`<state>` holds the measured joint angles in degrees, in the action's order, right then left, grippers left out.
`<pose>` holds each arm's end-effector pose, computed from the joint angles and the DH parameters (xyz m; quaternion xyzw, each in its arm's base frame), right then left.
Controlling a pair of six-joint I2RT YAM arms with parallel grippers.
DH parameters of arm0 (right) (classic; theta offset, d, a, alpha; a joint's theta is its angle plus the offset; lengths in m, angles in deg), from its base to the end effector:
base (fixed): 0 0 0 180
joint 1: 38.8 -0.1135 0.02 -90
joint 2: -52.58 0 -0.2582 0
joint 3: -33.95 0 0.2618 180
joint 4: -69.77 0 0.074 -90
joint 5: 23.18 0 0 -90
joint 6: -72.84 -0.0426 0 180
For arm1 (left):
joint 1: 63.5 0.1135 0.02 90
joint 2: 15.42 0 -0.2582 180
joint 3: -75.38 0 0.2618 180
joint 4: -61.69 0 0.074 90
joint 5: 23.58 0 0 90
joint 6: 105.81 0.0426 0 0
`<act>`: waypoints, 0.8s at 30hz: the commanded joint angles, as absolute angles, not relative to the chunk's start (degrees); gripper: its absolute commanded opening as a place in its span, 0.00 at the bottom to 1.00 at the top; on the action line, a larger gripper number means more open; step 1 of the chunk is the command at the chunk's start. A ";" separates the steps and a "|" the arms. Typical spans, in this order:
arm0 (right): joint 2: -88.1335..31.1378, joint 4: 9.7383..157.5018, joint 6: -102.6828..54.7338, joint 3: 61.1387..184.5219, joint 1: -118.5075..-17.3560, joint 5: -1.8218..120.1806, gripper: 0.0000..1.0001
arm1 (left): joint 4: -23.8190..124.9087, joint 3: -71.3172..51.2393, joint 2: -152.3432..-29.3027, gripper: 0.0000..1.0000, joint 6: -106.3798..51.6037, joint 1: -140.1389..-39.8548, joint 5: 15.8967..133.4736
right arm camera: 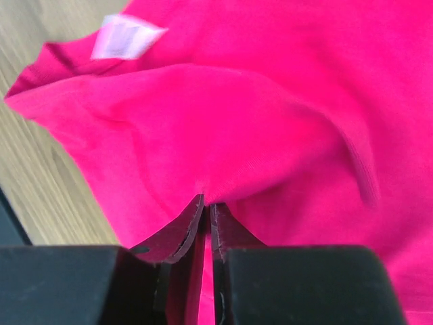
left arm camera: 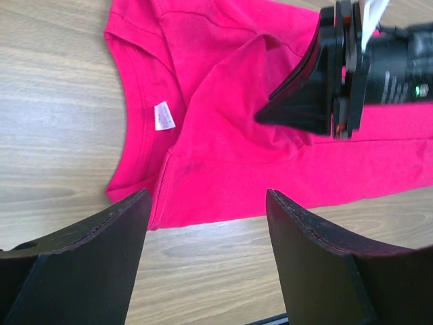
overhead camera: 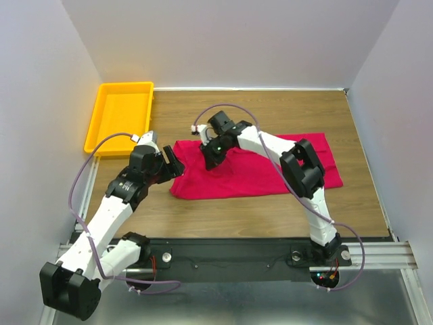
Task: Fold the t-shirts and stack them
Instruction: Fold the tshirt
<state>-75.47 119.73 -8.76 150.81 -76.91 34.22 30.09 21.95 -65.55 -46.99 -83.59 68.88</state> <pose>0.3706 0.3198 0.1698 -0.4312 0.8264 0.3240 0.1614 0.2046 -0.0768 0.2715 -0.0720 0.8554 -0.2384 0.4542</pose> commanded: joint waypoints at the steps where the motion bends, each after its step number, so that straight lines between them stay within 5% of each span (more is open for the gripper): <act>1: -68.89 117.92 -4.25 149.33 -84.85 43.96 0.14 | 28.67 20.12 -63.58 0.80 -47.89 -83.01 66.95; 3: -68.18 118.00 -2.05 147.49 -88.45 48.61 0.15 | 28.23 20.38 -63.14 0.79 -48.06 -83.01 66.86; 8: -64.67 118.01 2.69 140.73 -95.39 53.99 0.42 | 27.44 20.73 -61.39 0.80 -47.89 -82.92 64.84; 14: -59.57 118.09 3.75 138.17 -95.58 53.81 0.56 | 27.17 20.30 -60.24 0.80 -47.89 -82.83 64.23; 24: -59.03 118.09 3.22 142.73 -82.86 39.00 0.57 | 28.14 21.17 -58.75 0.79 -49.29 -82.92 65.63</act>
<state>-61.02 118.82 2.98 139.09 -91.10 48.78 31.91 21.38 -59.91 -48.04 -84.60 72.23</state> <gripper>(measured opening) 0.569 0.800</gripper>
